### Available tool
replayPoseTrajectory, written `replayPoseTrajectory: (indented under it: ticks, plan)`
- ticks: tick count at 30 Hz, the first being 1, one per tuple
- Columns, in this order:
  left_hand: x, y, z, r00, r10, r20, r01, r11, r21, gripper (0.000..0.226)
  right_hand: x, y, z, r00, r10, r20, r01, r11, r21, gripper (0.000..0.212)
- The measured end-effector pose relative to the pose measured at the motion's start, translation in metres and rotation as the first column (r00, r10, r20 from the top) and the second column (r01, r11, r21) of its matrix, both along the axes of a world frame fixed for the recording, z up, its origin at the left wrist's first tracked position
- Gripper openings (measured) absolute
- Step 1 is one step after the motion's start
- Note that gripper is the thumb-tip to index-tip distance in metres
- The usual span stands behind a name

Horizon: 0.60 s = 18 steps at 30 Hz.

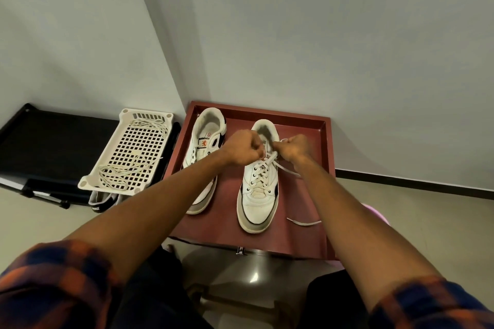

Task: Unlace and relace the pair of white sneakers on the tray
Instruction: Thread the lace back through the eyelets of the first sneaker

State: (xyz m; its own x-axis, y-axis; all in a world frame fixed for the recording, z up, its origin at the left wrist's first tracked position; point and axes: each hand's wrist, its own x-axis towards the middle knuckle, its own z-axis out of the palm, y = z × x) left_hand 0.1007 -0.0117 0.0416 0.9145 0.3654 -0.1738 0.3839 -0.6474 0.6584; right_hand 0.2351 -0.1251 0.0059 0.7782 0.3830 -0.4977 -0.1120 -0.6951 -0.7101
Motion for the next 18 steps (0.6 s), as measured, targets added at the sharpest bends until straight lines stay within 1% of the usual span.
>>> replayPoseTrajectory:
  ticks: [2, 3, 5, 7, 9, 10, 11, 12, 13, 14, 15, 17, 18]
  plan:
    - [-0.014, 0.009, 0.006, 0.995, 0.086, 0.056, -0.070, 0.967, -0.247, 0.014, -0.001, -0.003, 0.006, 0.999, -0.037, -0.026, 0.037, 0.999, 0.014, 0.021]
    - [-0.023, 0.014, 0.009, 0.993, 0.104, 0.056, -0.080, 0.942, -0.326, 0.015, 0.000, -0.005, 0.006, 0.999, -0.043, -0.032, 0.043, 0.999, 0.007, 0.019]
    - [-0.041, 0.029, 0.009, 0.997, 0.079, -0.003, -0.074, 0.921, -0.382, 0.016, 0.001, -0.004, 0.004, 0.999, -0.038, -0.026, 0.038, 0.999, 0.002, 0.019]
    - [-0.056, 0.042, 0.006, 0.993, 0.031, -0.110, -0.071, 0.924, -0.375, 0.014, 0.000, -0.001, 0.000, 0.999, -0.035, -0.016, 0.035, 0.999, 0.003, 0.018]
    - [-0.057, 0.047, 0.002, 0.982, 0.042, -0.186, -0.098, 0.948, -0.304, 0.017, 0.000, -0.001, 0.000, 1.000, -0.031, -0.004, 0.031, 1.000, 0.001, 0.019]
    - [-0.054, 0.044, 0.002, 0.982, 0.065, -0.179, -0.108, 0.963, -0.245, 0.016, -0.001, 0.000, 0.001, 0.999, -0.032, -0.010, 0.032, 0.999, 0.009, 0.019]
    - [-0.049, 0.039, 0.003, 0.985, 0.104, -0.135, -0.125, 0.979, -0.161, 0.015, -0.002, -0.001, 0.003, 0.999, -0.037, -0.023, 0.037, 0.999, 0.018, 0.019]
    - [-0.042, 0.033, 0.006, 0.988, 0.137, -0.073, -0.143, 0.987, -0.071, 0.008, -0.001, -0.001, 0.002, 0.998, -0.045, -0.035, 0.046, 0.999, 0.024, 0.019]
    - [-0.034, 0.024, 0.012, 0.990, 0.138, -0.008, -0.138, 0.990, 0.006, 0.009, -0.001, -0.002, 0.001, 0.998, -0.052, -0.042, 0.054, 0.998, 0.029, 0.019]
    - [-0.025, 0.016, 0.015, 0.995, 0.093, 0.024, -0.095, 0.993, 0.067, 0.022, 0.000, -0.002, -0.002, 0.997, -0.053, -0.054, 0.055, 0.998, 0.034, 0.020]
    - [-0.016, 0.008, 0.019, 1.000, 0.006, 0.028, -0.009, 0.992, 0.125, 0.030, 0.001, -0.002, -0.005, 0.996, -0.053, -0.067, 0.056, 0.998, 0.034, 0.022]
    - [0.003, -0.006, 0.020, 0.988, -0.140, -0.061, 0.151, 0.954, 0.260, 0.033, 0.003, -0.002, -0.011, 0.994, -0.060, -0.091, 0.063, 0.997, 0.034, 0.027]
    - [0.010, -0.011, 0.017, 0.979, -0.164, -0.124, 0.195, 0.932, 0.306, 0.031, 0.005, -0.002, -0.015, 0.994, -0.059, -0.096, 0.063, 0.997, 0.040, 0.029]
